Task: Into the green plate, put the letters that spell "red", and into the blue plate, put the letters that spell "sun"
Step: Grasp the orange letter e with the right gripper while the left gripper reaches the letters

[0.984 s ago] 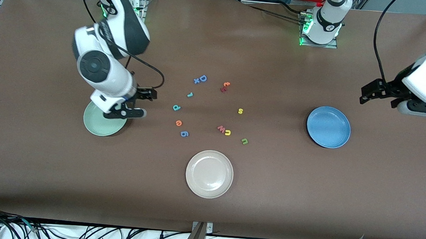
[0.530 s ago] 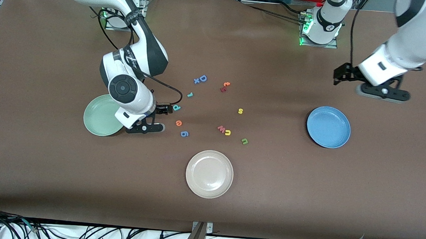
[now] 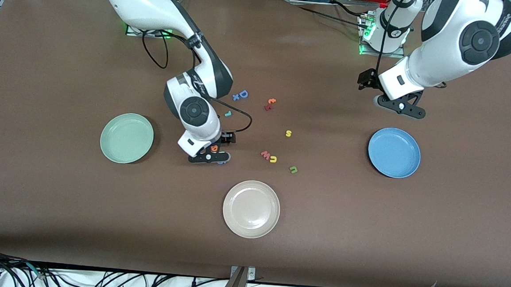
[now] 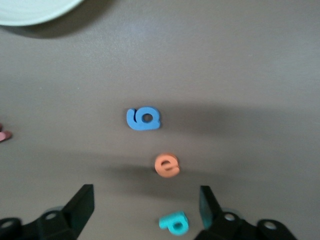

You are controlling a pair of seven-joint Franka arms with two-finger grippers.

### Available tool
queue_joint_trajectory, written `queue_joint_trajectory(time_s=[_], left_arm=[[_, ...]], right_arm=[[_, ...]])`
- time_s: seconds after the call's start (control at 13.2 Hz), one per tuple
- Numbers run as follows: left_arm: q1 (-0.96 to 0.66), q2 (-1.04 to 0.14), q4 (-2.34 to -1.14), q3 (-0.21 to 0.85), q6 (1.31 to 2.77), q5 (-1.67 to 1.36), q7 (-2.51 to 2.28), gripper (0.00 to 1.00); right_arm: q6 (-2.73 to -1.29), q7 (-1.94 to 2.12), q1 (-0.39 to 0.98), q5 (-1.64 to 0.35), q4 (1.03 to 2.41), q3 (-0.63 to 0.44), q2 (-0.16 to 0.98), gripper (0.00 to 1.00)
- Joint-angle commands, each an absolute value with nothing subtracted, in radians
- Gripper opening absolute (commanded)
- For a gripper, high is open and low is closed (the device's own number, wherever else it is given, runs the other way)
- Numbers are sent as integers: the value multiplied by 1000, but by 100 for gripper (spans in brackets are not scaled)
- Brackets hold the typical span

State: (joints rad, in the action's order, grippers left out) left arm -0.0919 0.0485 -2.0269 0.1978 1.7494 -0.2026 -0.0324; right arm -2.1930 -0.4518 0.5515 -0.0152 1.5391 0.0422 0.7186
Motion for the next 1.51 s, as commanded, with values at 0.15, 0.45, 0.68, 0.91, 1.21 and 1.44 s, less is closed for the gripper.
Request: queue_joint_trajectory(time_s=[0.15, 0.45, 0.68, 0.91, 1.21, 1.44], left_arm=[[-94, 12, -2175, 300, 1958, -262, -73, 100], [-94, -23, -2241, 423, 2129, -262, -222, 97], [-106, -77, -2247, 475, 2223, -249, -493, 94], [-137, -106, -2234, 476, 2270, -47, -702, 96], [-137, -265, -2117, 472, 2322, 337, -860, 96], [-193, -336, -2048, 476, 2316, 345, -966, 96]], right_arm=[[-2301, -462, 555, -9, 1595, 31, 742, 69], [-2307, -460, 554, -8, 1604, 29, 747, 61], [-2309, -462, 554, 29, 1614, 28, 750, 55], [-2316, -462, 554, 31, 1614, 28, 750, 50], [-2316, -462, 554, 31, 1614, 28, 755, 28], [-2315, -457, 552, 31, 1614, 28, 759, 18]])
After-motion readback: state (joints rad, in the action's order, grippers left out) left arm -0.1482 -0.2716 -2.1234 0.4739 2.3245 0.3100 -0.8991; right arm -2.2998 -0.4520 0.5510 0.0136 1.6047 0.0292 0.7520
